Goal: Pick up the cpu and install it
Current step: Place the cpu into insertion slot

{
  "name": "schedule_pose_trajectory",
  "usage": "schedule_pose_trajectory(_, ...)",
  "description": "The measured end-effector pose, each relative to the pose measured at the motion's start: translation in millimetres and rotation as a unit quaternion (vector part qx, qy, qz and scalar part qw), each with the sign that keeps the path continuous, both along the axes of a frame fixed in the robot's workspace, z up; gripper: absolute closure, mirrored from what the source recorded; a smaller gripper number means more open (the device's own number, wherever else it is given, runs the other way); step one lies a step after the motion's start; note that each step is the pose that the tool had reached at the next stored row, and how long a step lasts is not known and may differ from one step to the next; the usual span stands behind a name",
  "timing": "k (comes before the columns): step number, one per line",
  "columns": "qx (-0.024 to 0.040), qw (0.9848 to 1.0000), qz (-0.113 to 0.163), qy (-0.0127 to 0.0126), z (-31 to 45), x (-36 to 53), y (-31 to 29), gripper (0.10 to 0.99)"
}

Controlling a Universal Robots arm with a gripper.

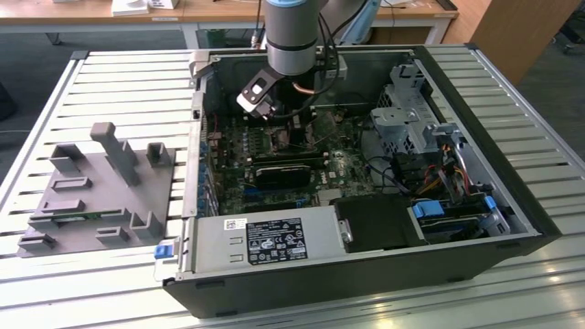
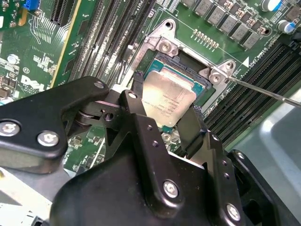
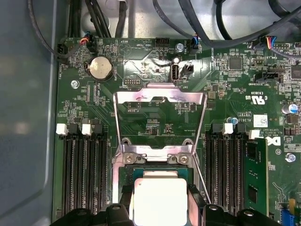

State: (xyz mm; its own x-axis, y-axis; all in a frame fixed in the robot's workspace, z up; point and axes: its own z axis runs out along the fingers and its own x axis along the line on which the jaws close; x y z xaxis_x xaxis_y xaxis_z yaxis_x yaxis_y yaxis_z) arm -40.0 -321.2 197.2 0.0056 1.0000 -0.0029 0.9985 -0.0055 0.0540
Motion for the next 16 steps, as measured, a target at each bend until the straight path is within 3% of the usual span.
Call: schedule_pose_trajectory(16, 0.0000, 1.0000, 0.003, 0.0004, -4.4, -0.2, 0.2, 0.545)
